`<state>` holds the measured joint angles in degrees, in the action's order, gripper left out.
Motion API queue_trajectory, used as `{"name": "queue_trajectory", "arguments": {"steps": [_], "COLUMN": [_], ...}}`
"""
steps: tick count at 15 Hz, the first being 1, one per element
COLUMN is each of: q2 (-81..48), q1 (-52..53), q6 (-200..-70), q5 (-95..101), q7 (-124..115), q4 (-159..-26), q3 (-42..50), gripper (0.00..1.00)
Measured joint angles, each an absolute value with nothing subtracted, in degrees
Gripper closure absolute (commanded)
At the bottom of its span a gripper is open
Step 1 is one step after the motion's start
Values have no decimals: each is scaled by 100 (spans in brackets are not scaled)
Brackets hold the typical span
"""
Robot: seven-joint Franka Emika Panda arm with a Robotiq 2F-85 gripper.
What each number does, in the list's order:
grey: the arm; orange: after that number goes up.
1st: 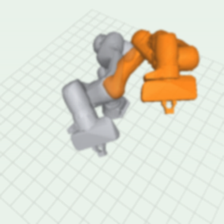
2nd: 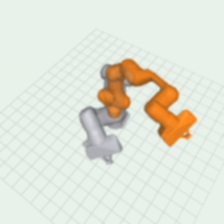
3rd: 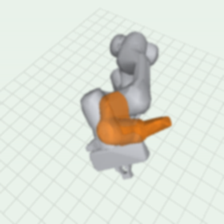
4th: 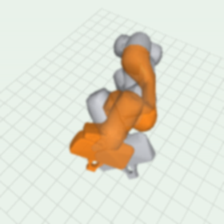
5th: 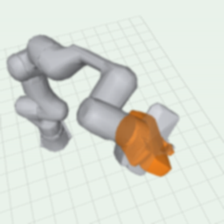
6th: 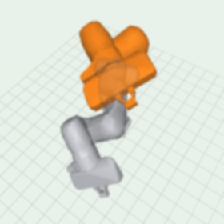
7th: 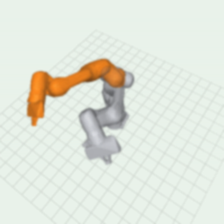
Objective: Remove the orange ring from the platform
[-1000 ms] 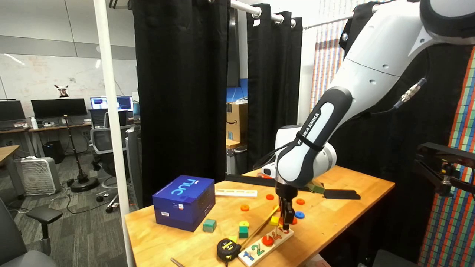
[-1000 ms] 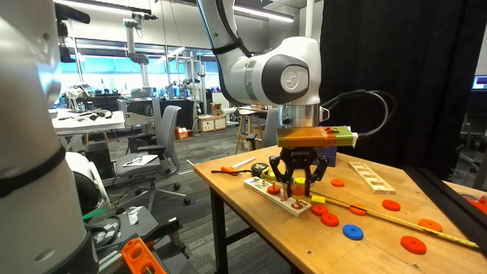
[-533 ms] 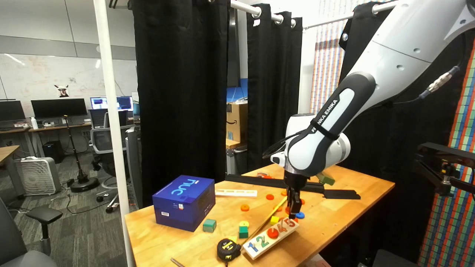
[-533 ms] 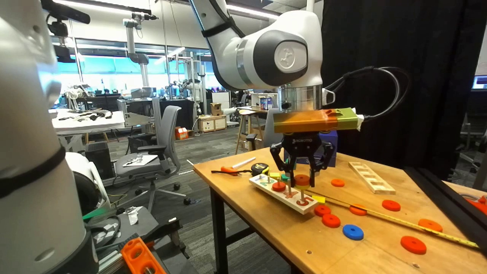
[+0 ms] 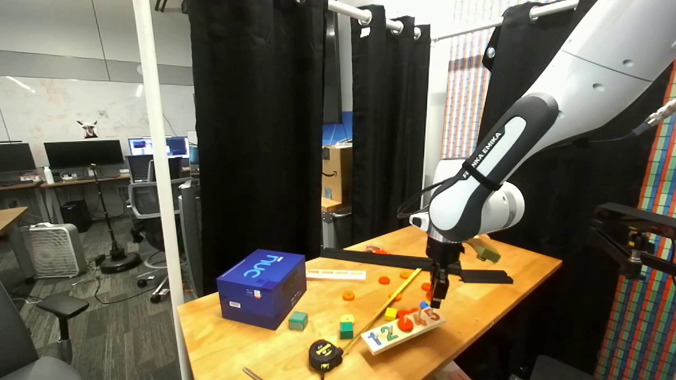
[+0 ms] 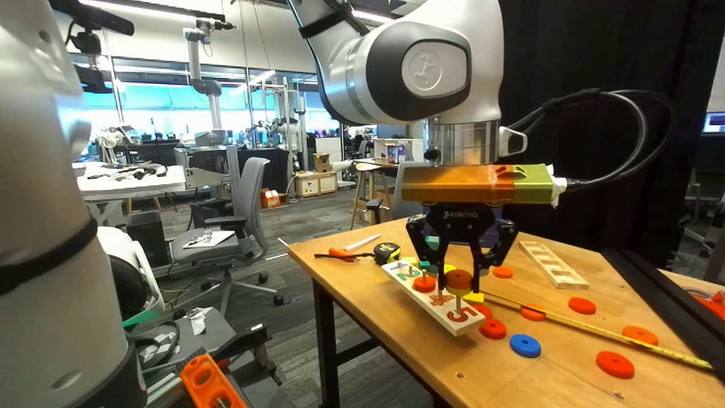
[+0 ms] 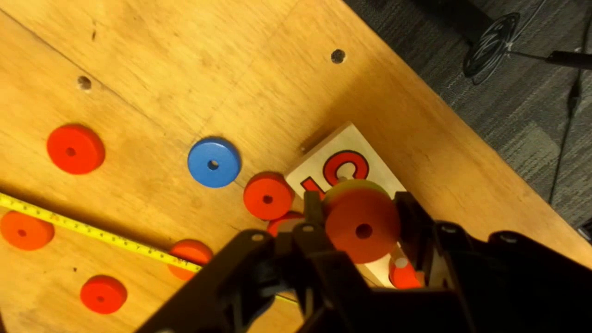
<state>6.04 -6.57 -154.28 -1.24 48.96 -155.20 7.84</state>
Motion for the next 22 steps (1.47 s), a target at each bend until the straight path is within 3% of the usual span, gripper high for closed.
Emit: {"name": "queue_trajectory", "arguments": {"steps": [22], "q2": [-44], "q1": [-687], "q6": [-14985], "q5": [592], "q7": [2112], "q4": [-15109], "q3": [792], "gripper": [80]}}
